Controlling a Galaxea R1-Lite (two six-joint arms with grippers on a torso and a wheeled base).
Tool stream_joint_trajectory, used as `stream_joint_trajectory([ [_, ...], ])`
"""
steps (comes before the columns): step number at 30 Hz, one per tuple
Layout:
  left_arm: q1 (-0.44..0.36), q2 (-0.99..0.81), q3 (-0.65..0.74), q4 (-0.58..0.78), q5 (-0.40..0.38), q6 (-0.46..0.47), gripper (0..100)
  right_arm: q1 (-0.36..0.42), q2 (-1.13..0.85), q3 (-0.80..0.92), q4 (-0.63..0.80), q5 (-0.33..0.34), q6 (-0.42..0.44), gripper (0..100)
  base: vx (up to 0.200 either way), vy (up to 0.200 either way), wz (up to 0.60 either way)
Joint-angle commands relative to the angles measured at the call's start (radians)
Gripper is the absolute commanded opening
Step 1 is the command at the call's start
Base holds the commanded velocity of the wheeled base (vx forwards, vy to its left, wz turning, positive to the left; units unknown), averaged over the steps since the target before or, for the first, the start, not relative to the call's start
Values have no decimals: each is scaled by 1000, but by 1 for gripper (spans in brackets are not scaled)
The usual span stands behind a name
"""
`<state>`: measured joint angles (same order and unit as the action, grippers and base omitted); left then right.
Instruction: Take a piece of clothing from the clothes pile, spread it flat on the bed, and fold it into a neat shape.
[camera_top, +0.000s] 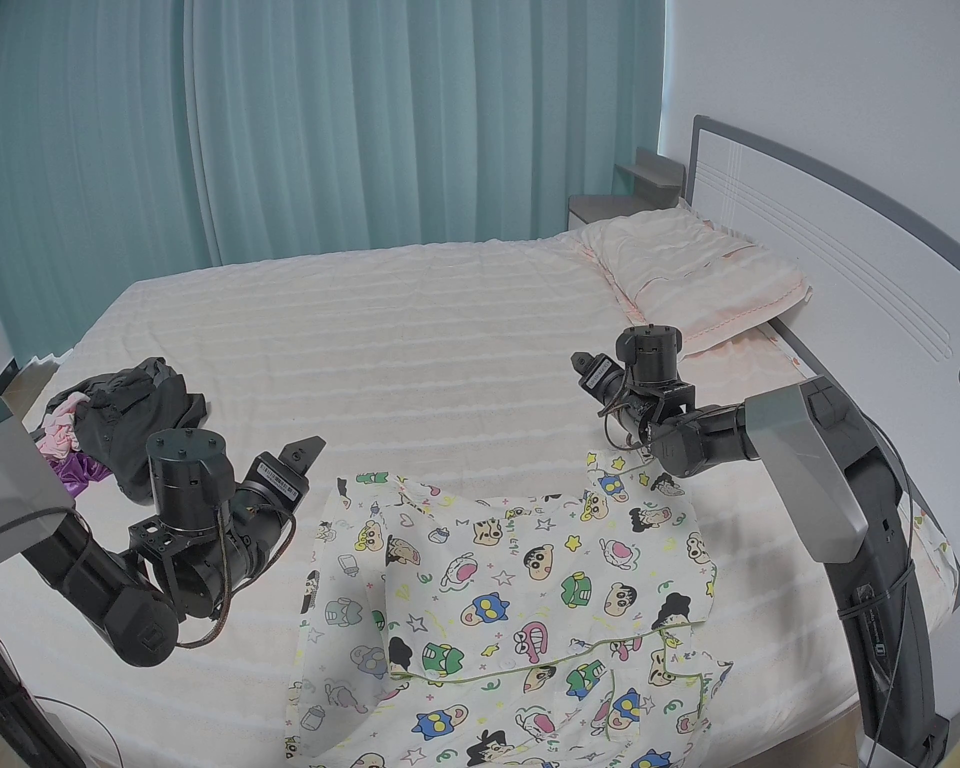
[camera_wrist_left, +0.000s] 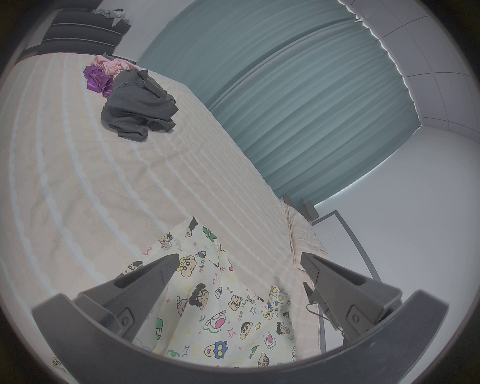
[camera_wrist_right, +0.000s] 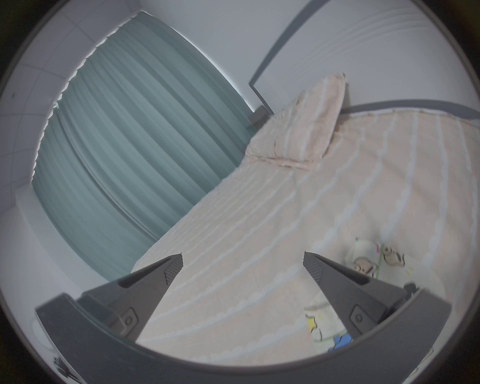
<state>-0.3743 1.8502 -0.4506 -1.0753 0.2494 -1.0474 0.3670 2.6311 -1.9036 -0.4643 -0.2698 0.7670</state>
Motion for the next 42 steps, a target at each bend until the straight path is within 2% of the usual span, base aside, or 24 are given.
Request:
stream_joint_trajectory([
  [1, 0, 4, 0, 0, 1, 0, 100, -8, 52, -11, -50, -25, -92, 100, 0, 0, 0],
  [2, 0, 4, 0, 0, 1, 0, 100, -8, 53, 18, -62, -37, -117, 100, 0, 0, 0],
  [8, -6, 4, 18, 0, -5, -2, 100, -19, -34, 127, -74, -37, -106, 100, 0, 0, 0],
  [9, -11, 6, 30, -2, -12, -2, 100, -23, -108, 236, -74, -17, -78, 100, 0, 0, 0],
  [11, -12, 6, 36, -2, -21, 0, 100, -23, -143, 284, -76, 1, -64, 100, 0, 0, 0],
  [12, -26, 7, 64, -2, -61, 0, 100, -30, -229, 399, -83, 63, -37, 100, 0, 0, 0],
  [13, -29, 7, 86, -2, -85, -2, 100, -31, -273, 460, -99, 83, -28, 100, 0, 0, 0],
  [17, -34, 29, 133, 0, -163, -25, 100, -28, -444, 722, -203, 96, 9, 100, 0, 0, 0],
  [24, -35, 170, 142, -2, -179, -31, 100, 18, -661, 1120, -390, 100, 20, 100, 0, 0, 0],
  [27, -58, 202, 144, 0, -180, -26, 100, 27, -697, 1190, -419, 101, 26, 100, 0, 0, 0],
  [32, -66, 242, 178, 15, -171, 90, 100, 33, -730, 1315, -511, 123, 103, 100, 0, 0, 0],
  [35, -63, 261, 181, 52, -148, 175, 100, 33, -730, 1348, -545, 152, 107, 100, 0, 0, 0],
  [39, -60, 297, 155, 100, -78, 303, 100, 35, -737, 1367, -564, 152, 106, 100, 0, 0, 0],
  [42, -61, 307, 122, 107, -61, 362, 100, 35, -746, 1377, -568, 153, 106, 100, 0, 0, 0],
])
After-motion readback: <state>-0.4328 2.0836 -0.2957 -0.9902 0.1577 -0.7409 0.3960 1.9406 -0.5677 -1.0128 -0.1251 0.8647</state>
